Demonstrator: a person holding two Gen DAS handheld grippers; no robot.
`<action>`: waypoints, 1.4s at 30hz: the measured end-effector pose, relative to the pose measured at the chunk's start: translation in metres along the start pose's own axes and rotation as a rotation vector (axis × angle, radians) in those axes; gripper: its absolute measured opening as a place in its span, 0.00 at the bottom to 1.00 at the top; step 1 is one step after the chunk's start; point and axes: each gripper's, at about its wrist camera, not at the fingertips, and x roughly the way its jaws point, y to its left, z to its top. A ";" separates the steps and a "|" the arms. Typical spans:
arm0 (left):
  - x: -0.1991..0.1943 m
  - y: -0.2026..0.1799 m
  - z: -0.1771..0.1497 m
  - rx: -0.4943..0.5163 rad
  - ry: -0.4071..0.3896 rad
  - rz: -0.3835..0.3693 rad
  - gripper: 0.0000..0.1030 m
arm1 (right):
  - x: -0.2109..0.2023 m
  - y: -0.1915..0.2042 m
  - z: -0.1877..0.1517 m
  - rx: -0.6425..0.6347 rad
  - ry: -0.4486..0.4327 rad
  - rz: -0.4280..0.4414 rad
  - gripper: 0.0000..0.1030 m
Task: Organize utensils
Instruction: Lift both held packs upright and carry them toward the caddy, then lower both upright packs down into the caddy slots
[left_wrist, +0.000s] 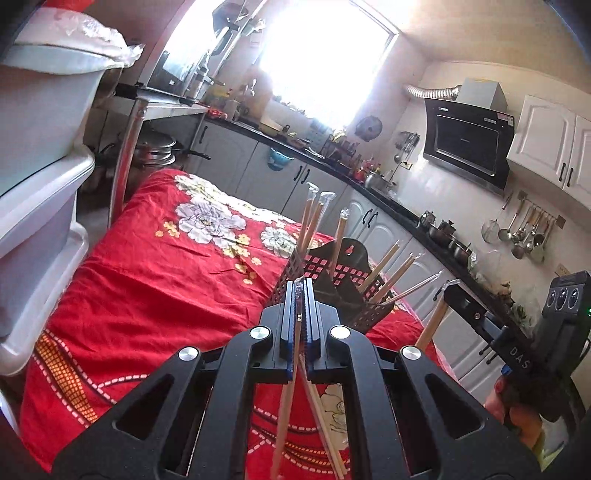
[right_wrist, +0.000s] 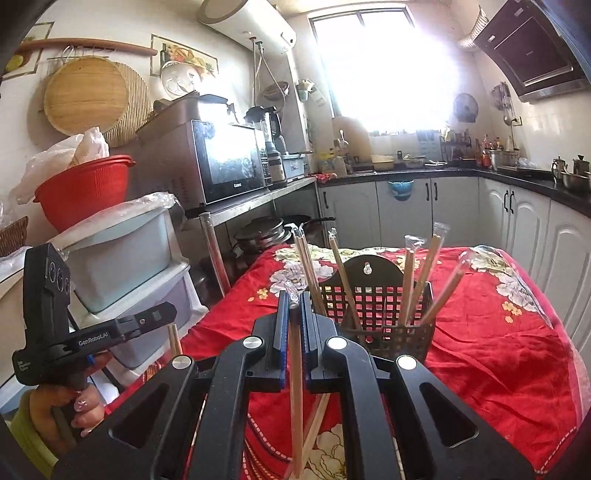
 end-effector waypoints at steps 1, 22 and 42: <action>0.000 -0.001 0.002 0.003 -0.001 -0.002 0.01 | 0.000 -0.001 0.001 -0.002 -0.002 0.000 0.06; 0.022 -0.047 0.053 0.077 -0.035 -0.110 0.01 | 0.000 -0.015 0.041 -0.001 -0.077 -0.013 0.06; 0.040 -0.114 0.123 0.187 -0.143 -0.205 0.01 | 0.000 -0.028 0.090 -0.025 -0.187 -0.037 0.06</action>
